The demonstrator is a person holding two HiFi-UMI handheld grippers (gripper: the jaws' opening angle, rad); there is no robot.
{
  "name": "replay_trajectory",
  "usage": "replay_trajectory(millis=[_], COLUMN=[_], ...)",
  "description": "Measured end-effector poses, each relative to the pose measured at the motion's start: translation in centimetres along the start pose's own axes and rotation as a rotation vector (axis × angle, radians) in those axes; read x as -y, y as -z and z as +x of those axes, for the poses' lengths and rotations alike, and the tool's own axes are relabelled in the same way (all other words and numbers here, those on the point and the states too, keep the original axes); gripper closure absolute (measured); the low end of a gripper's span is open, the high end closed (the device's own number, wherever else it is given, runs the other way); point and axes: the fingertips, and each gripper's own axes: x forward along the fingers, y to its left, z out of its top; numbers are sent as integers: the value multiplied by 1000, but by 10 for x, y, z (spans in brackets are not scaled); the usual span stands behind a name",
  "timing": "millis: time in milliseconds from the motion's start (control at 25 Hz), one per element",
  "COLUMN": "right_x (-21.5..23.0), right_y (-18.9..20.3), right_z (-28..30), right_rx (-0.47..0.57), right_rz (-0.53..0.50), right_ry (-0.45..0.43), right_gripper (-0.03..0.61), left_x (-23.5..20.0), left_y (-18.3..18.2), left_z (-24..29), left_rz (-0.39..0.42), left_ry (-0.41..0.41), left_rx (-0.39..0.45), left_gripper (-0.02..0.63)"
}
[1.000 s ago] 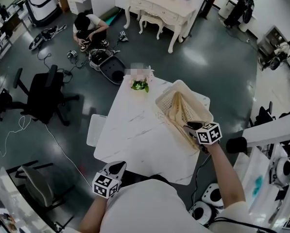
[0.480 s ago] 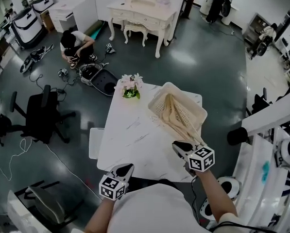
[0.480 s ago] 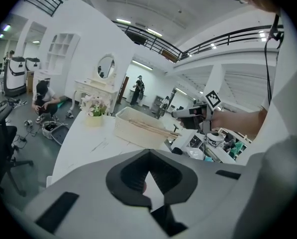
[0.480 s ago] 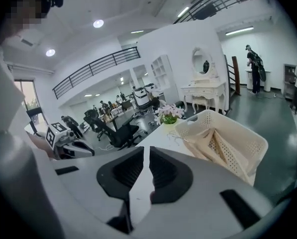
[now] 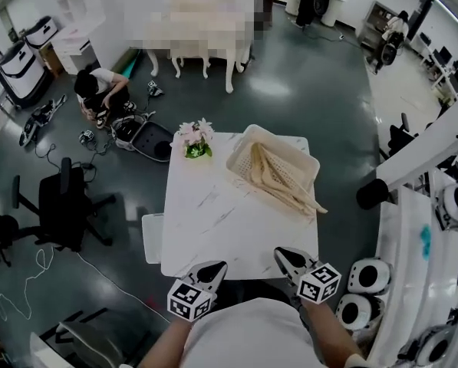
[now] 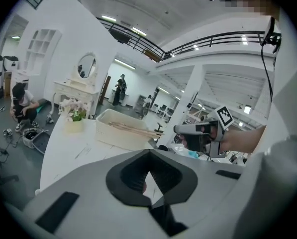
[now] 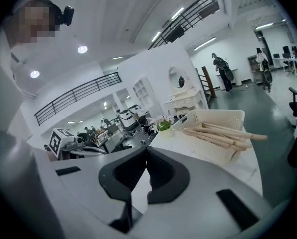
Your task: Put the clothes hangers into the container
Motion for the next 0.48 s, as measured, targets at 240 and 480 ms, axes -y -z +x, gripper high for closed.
replay_trajectory(millis=[240,480], right_x=[1,4], right_y=[11,4], right_z=[-24,-50], right_rx=[37,65], right_rz=[-30,-87], right_ry=[102,126], right_gripper=[560,561], left_x=[21,47], left_y=[-4,-7], left_z=[1,13], left_rz=[60,82], left_ry=[63,74], left_rx=[-5,-5], left_gripper=[606,606])
